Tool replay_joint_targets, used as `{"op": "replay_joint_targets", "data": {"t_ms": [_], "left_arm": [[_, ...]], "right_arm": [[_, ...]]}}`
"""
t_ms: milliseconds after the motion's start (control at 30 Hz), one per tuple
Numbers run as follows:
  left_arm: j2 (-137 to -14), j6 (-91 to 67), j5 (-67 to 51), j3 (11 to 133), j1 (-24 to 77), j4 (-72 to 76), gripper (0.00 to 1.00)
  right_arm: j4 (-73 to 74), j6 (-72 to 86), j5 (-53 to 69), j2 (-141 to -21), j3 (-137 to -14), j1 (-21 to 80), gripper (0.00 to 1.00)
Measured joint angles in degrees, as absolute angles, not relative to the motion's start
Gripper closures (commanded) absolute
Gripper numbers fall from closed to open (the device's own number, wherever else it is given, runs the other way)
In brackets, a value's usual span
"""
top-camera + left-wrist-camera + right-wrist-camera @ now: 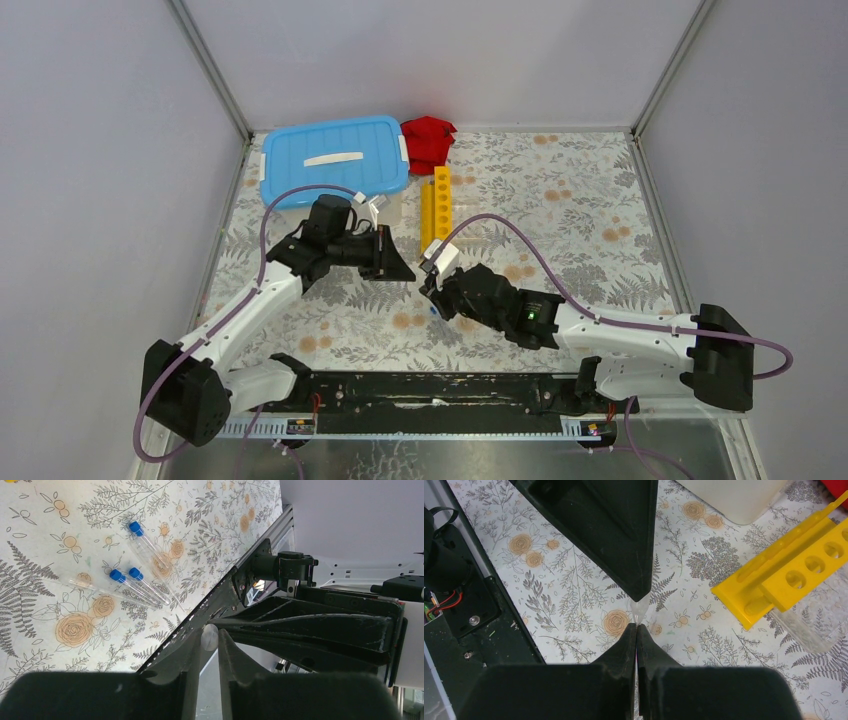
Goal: Organize the chemistry lab equipment
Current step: Insert the test tube into the slot of the test tube rack.
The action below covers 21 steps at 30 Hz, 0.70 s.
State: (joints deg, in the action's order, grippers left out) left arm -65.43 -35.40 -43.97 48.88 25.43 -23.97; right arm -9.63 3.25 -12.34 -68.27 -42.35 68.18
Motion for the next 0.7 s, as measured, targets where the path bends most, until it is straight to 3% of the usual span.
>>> {"op": "replay_joint_targets", "data": {"t_ms": [500,567,700], "left_arm": [[-65.82,-35.64,-43.81,48.69,25.41,-22.63,0.92],[-65.84,-35.99,-43.57,48.64,25.39,-22.35,0.92],[-65.84,-36.62,-43.0,48.62,25.39,-22.13,0.92]], "right_arm": [[-9.76,3.27,-12.29,-68.36,-42.35,67.81,0.98],[-9.76,3.27,-12.29,-68.36,-42.35,67.7,0.91],[-9.78,3.38,-12.34,-68.31,-42.35,67.7,0.6]]}}
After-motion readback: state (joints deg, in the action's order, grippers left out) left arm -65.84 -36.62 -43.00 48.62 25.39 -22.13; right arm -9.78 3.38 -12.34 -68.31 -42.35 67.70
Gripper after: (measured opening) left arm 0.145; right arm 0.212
